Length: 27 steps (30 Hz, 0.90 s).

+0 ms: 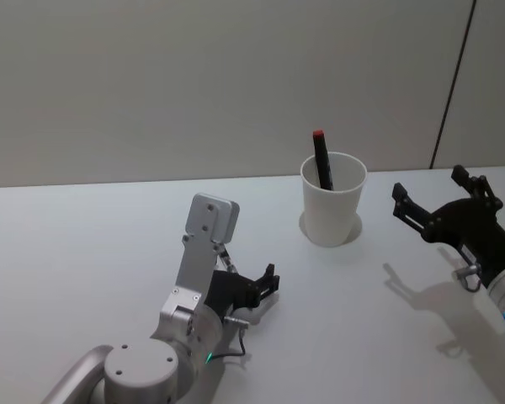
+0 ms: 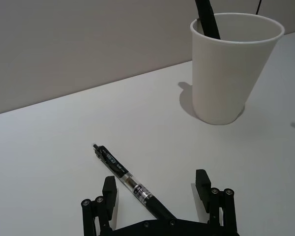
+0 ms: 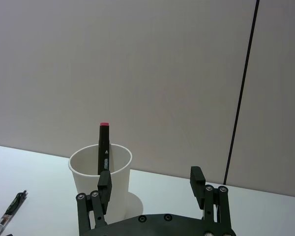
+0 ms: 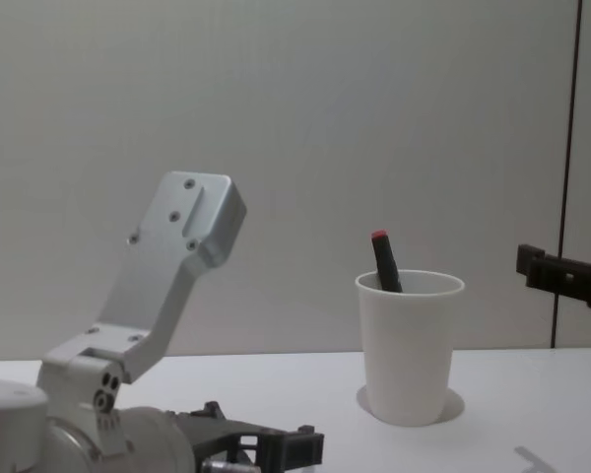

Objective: Place the pen into the pen holder.

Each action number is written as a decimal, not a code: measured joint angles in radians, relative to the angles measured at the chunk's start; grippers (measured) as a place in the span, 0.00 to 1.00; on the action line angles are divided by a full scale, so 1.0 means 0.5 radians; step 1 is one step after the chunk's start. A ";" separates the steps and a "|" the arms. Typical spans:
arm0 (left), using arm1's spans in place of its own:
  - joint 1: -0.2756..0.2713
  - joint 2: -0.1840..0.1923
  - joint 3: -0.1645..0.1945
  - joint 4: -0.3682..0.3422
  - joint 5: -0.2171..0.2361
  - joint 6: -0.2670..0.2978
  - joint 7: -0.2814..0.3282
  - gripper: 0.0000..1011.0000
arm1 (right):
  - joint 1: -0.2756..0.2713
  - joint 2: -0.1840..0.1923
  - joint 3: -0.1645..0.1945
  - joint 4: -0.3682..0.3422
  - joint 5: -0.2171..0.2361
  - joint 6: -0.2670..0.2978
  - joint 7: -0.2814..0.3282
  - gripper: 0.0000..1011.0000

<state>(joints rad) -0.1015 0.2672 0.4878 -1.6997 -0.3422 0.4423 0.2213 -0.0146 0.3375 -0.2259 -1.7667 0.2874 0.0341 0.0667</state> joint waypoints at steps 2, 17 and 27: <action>-0.004 -0.013 0.000 0.008 0.004 0.014 0.018 0.99 | 0.000 0.000 0.000 0.000 0.000 0.000 0.000 0.99; -0.018 -0.072 -0.017 0.042 0.016 0.100 0.123 0.99 | 0.000 0.000 0.000 0.000 0.000 0.000 0.000 0.99; -0.025 -0.102 -0.033 0.056 0.021 0.145 0.153 0.99 | 0.000 0.000 0.000 0.000 0.000 0.000 0.000 0.99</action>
<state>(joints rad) -0.1140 0.2163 0.4715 -1.6716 -0.3320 0.5148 0.2978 -0.0147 0.3375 -0.2259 -1.7667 0.2874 0.0341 0.0667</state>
